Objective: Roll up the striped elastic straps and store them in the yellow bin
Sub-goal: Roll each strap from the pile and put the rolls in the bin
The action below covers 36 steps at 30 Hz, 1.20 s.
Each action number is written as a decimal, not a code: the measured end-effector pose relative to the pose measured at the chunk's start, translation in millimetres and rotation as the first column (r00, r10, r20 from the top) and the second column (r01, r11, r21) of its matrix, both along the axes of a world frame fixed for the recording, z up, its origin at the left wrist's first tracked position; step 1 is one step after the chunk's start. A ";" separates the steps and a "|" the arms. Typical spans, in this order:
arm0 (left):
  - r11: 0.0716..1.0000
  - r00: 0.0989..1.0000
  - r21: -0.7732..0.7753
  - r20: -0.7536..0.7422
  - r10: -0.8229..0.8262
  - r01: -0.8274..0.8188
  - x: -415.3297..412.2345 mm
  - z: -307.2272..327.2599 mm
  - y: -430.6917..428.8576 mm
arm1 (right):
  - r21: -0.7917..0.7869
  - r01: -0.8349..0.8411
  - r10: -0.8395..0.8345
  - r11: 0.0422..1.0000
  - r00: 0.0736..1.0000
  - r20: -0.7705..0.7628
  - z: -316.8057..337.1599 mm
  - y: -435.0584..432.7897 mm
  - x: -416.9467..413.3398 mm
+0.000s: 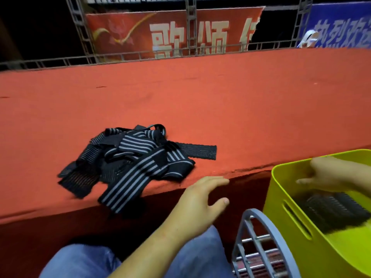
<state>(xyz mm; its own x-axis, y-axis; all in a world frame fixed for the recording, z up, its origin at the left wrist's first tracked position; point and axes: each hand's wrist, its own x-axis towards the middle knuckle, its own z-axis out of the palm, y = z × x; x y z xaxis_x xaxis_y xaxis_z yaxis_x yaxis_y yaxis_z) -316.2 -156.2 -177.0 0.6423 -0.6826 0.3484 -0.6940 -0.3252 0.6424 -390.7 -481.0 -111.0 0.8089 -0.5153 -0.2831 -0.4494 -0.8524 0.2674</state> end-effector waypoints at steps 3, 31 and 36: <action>0.993 0.993 0.007 -0.009 0.115 -0.115 19.5 -7.6 31.5 | 0.101 -0.029 0.014 0.994 0.989 0.147 15.7 -7.2 0.6; 0.929 0.906 0.088 -0.203 0.371 -0.361 97.9 -41.2 154.7 | 0.695 -0.289 -0.116 0.659 0.873 0.474 -85.0 229.5 149.1; 0.934 0.909 0.062 -0.217 0.357 -0.352 93.3 -45.7 152.4 | 0.718 -0.327 -0.174 0.615 0.832 0.527 -89.1 236.7 141.4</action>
